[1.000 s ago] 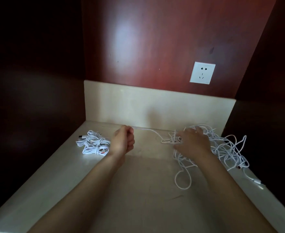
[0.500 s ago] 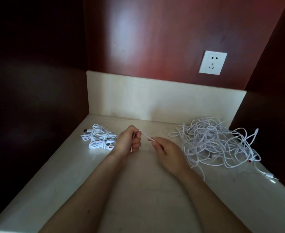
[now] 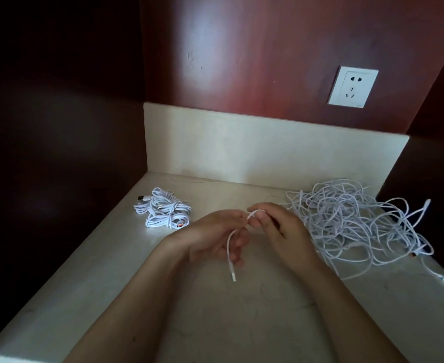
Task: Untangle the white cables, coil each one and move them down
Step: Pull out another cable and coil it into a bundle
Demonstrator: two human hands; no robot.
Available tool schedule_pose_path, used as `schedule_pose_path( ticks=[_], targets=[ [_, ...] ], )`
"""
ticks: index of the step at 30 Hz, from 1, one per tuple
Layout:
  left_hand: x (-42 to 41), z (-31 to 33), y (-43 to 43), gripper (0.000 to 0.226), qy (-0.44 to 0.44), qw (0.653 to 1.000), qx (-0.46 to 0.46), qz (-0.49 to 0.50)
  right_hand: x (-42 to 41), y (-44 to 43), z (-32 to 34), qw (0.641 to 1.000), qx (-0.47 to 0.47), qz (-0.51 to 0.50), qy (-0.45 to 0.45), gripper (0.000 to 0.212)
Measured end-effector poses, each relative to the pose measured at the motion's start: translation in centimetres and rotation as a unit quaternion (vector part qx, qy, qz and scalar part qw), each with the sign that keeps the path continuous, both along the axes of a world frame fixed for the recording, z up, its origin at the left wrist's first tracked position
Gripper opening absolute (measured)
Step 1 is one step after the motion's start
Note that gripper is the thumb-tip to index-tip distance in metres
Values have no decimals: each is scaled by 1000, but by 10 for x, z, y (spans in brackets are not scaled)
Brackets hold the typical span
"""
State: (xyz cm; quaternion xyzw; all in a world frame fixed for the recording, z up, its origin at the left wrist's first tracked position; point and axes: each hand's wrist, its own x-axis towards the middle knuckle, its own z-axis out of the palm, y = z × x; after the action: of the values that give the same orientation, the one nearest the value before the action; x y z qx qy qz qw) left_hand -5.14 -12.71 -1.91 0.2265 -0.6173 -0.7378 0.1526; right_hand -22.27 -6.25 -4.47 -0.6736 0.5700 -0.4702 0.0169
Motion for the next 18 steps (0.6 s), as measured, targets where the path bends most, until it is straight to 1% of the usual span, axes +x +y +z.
schedule_pose_path(
  ticks=[2, 3, 5, 6, 7, 9, 11, 12, 14, 16, 18],
  targets=[
    [-3, 2, 4, 23, 5, 1000, 24, 2, 4, 1, -1, 999, -17, -15, -25, 25],
    [-4, 3, 5, 23, -7, 1000, 26, 4, 6, 0, -2, 999, -28, -25, -39, 23],
    [-7, 3, 6, 26, -27, 1000, -1, 10, 8, -1, -3, 996, -47, -37, -59, 22],
    [-8, 1, 6, 27, -18, 1000, -13, 19, 7, -1, -4, 996, -53, -46, -55, 24],
    [-10, 0, 6, 27, 9, 999, -12, 37, 6, -2, -5, 996, -56, -59, -38, 27],
    [-14, -1, 3, 27, 95, 990, 29, 102, 6, -3, -6, 996, -47, -81, 11, 31],
    [-17, -1, 0, 26, 181, 961, 99, 181, 8, -5, -7, 992, -31, -96, 75, 34],
    [-18, -1, -3, 27, 209, 944, 125, 221, 10, -6, -7, 989, -18, -98, 108, 37],
    [-20, -3, -7, 30, 227, 920, 147, 285, 15, -8, -7, 985, 19, -90, 145, 40],
    [-20, -4, -11, 32, 253, 903, 156, 311, 18, -9, -9, 982, 39, -78, 169, 40],
    [-16, -2, -14, 33, 310, 876, 186, 319, 20, -8, -10, 977, 42, -76, 196, 39]
  ],
)
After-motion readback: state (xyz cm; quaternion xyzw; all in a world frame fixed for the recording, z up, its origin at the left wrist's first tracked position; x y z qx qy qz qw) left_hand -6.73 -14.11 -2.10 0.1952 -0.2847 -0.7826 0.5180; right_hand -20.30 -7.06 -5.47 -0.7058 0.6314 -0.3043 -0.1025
